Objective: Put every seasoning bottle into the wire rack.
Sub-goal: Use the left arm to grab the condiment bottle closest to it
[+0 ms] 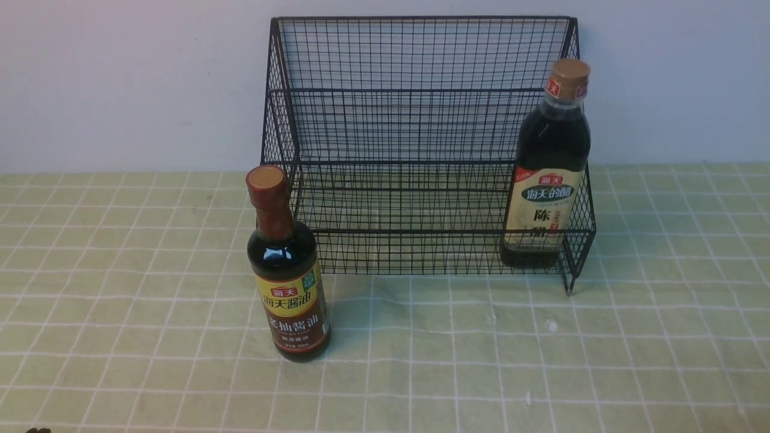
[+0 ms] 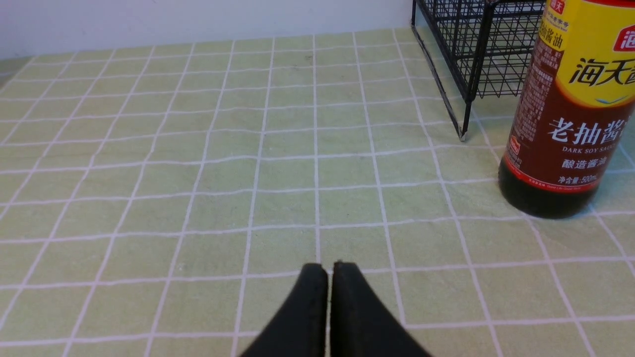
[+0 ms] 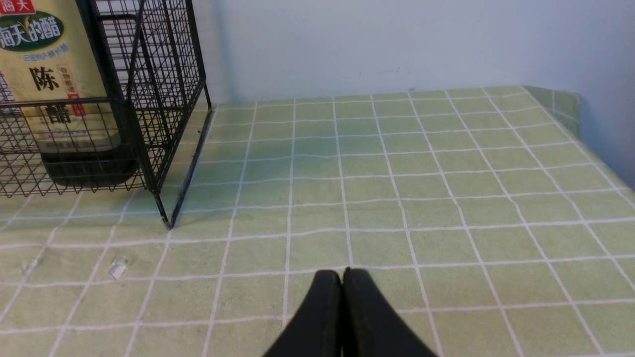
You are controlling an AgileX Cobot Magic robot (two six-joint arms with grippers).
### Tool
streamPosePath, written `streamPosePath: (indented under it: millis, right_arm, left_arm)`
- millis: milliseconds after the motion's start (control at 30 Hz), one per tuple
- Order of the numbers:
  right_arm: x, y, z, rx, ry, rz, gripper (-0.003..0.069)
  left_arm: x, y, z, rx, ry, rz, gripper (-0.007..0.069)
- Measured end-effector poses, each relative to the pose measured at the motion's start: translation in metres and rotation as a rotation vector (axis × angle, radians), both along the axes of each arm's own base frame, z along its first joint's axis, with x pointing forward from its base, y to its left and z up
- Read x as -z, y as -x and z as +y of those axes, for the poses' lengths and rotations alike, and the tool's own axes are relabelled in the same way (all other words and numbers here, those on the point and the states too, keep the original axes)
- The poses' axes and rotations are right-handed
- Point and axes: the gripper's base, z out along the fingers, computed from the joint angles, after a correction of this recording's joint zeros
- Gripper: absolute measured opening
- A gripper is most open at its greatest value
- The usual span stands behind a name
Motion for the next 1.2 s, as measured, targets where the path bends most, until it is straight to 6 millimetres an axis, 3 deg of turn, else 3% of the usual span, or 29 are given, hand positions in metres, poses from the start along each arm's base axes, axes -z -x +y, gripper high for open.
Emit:
streamPosePath:
  millis: [567,733,967,1067,1200]
  right_arm:
    - [0.000,0.000,0.000,0.000,0.000,0.000,-0.0013]
    - [0.000,0.000,0.000,0.000,0.000,0.000,-0.0013]
    - [0.000,0.000,0.000,0.000,0.000,-0.001,-0.0013]
    - [0.000,0.000,0.000,0.000,0.000,-0.001,-0.0013]
    - [0.000,0.000,0.000,0.000,0.000,-0.003,-0.0013]
  left_arm:
    - [-0.004,-0.001,-0.001,-0.002,0.027,-0.049,-0.0006]
    - [-0.029,-0.004,0.000,-0.034,0.202,-0.313,-0.0006]
    - [-0.065,0.004,0.008,-0.076,0.275,-0.728,-0.0006]
    - [-0.081,0.004,0.007,-0.055,0.288,-0.748,-0.0006]
    - [-0.108,-0.011,0.001,-0.014,0.210,-0.630,0.0004]
